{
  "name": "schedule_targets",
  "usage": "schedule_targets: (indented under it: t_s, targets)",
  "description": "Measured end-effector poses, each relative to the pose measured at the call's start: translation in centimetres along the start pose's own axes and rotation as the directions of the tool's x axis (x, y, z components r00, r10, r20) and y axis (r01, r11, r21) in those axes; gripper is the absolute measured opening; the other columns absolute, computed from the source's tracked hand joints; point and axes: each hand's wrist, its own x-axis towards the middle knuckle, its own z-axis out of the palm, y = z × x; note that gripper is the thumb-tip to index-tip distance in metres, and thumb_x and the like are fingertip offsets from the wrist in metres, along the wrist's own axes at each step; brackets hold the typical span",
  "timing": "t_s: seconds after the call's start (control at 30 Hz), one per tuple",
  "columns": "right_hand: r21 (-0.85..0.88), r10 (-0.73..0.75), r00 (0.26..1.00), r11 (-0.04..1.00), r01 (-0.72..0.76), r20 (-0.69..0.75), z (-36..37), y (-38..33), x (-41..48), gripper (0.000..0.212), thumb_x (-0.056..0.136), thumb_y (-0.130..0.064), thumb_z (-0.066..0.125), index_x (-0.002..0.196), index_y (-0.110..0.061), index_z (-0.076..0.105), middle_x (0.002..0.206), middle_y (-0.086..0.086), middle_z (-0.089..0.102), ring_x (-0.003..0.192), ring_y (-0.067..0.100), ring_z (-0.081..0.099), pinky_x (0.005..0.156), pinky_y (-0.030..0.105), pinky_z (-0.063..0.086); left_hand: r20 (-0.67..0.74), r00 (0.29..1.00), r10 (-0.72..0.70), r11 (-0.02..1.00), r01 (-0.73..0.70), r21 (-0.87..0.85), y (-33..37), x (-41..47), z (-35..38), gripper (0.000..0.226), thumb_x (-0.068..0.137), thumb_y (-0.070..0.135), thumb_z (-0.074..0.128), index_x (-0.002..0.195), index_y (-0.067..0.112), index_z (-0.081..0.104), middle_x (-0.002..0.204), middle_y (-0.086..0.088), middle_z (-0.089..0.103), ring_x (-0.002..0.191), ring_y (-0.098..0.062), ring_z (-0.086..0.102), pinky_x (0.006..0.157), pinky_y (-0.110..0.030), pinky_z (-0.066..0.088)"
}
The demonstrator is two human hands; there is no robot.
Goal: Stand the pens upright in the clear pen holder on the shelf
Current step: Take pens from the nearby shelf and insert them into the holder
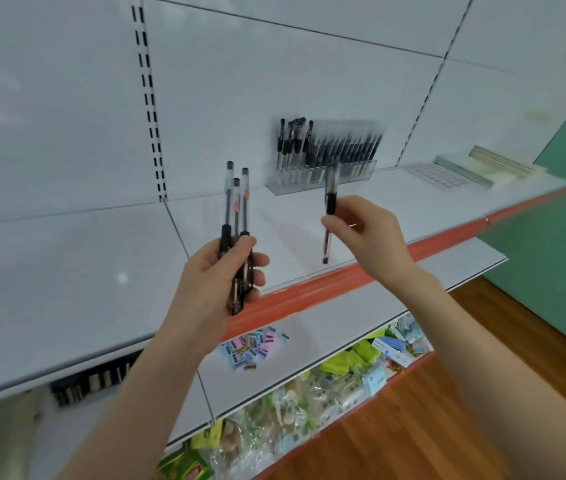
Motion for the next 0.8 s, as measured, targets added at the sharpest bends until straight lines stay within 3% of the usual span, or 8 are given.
schedule_targets:
  t_s: [0.13, 0.27, 0.5, 0.7, 0.8]
  targets:
    - [0.175, 0.206, 0.978, 0.965, -0.198, -0.026, -1.3, 3.3, 4.7, 0.020, 0.086, -0.013, 0.059, 0.103, -0.013, 0.047, 0.082, 0.009, 0.066, 0.079, 0.025, 0.066, 0.077, 0.037, 0.054, -0.059, 0.998, 0.020, 1.000, -0.020, 0.002, 0.1, 2.2, 1.7, 0.014, 0.094, 0.010, 0.049, 0.101, 0.007, 0.060, 0.072, -0.004, 0.066, 0.051, -0.007, 0.060, 0.046, -0.017, 0.050]
    - [0.324, 0.317, 0.948, 0.895, -0.306, 0.019, -1.1, 5.8, 8.5, 0.014, 0.091, -0.016, 0.051, 0.101, -0.011, 0.043, 0.097, 0.017, 0.064, 0.069, 0.020, 0.066, 0.070, 0.032, 0.057, -0.083, 0.995, 0.060, 0.998, -0.061, -0.016, -0.2, 4.8, 3.0, 0.012, 0.093, 0.010, 0.049, 0.098, 0.009, 0.061, 0.070, -0.002, 0.066, 0.052, -0.006, 0.061, 0.047, -0.017, 0.051]
    - [0.308, 0.236, 0.972, 0.925, -0.222, -0.008, 0.3, 7.5, 16.4, 0.012, 0.092, -0.020, 0.051, 0.101, -0.016, 0.044, 0.086, 0.006, 0.061, 0.060, 0.009, 0.066, 0.062, 0.024, 0.055, -0.106, 0.987, 0.121, 0.990, -0.128, -0.066, -0.5, 10.0, 5.1, 0.011, 0.092, 0.009, 0.050, 0.094, 0.011, 0.060, 0.072, -0.003, 0.065, 0.053, -0.007, 0.061, 0.047, -0.018, 0.050]
    - [0.253, 0.114, 0.993, 0.962, -0.106, -0.019, 3.4, 8.2, 20.7, 0.007, 0.091, -0.022, 0.052, 0.095, -0.018, 0.047, 0.074, 0.009, 0.065, 0.075, 0.027, 0.068, 0.077, 0.047, 0.055, -0.180, 0.973, 0.146, 0.984, -0.162, -0.080, -0.3, 13.3, 5.8, 0.011, 0.092, 0.009, 0.050, 0.095, 0.011, 0.061, 0.074, -0.004, 0.065, 0.054, -0.007, 0.063, 0.049, -0.018, 0.051]
    - [0.258, 0.084, 0.996, 0.963, -0.082, 0.003, 4.8, 9.1, 21.9, 0.006, 0.091, -0.018, 0.052, 0.091, -0.015, 0.047, 0.070, 0.010, 0.062, 0.077, 0.032, 0.067, 0.078, 0.049, 0.054, -0.214, 0.964, 0.157, 0.983, -0.174, -0.061, -0.4, 14.3, 6.3, 0.011, 0.092, 0.009, 0.051, 0.094, 0.012, 0.061, 0.072, -0.002, 0.065, 0.055, -0.007, 0.063, 0.050, -0.018, 0.051]
